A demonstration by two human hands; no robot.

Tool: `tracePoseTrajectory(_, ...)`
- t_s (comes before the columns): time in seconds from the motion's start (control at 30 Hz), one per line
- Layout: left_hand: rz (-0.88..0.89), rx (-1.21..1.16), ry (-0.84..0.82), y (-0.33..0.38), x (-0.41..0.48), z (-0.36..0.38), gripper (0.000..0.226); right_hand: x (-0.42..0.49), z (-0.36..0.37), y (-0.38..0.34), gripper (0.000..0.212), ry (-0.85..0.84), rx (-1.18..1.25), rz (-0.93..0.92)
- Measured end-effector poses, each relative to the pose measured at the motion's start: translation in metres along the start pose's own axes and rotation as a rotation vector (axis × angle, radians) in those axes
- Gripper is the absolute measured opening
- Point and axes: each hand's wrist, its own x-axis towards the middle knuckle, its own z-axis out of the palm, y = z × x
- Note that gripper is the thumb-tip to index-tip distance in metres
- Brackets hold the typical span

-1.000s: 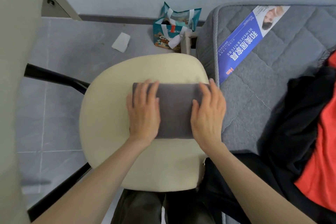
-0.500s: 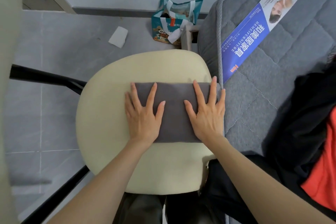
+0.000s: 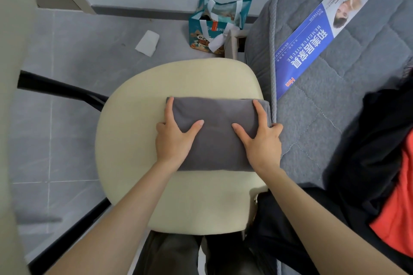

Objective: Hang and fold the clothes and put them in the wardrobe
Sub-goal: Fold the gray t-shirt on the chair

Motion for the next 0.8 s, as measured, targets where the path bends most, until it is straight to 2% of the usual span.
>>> tracePoseTrajectory(0.17, 0.047, -0.108, 0.032, -0.004, -0.01, -0.006, 0.079, 0.005, -0.013, 0.002, 0.075, -0.121, 0.043, -0.016)
tracePoseTrajectory(0.33, 0.079, -0.124, 0.104, -0.014, -0.054, -0.025, 0.069, -0.023, -0.032, 0.008, 0.081, -0.161, 0.086, -0.106)
tracePoseTrajectory(0.53, 0.187, -0.22, 0.192, -0.022, -0.144, -0.059, 0.068, -0.086, -0.079, 0.011, 0.077, -0.142, 0.195, -0.291)
tracePoseTrajectory(0.67, 0.286, -0.28, 0.25, -0.022, -0.224, -0.084, 0.07, -0.143, -0.133, 0.013, 0.076, -0.104, 0.261, -0.472)
tracePoseTrajectory(0.8, 0.306, -0.315, 0.328, -0.023, -0.303, -0.112, 0.068, -0.207, -0.186, 0.01, 0.073, -0.129, 0.292, -0.574)
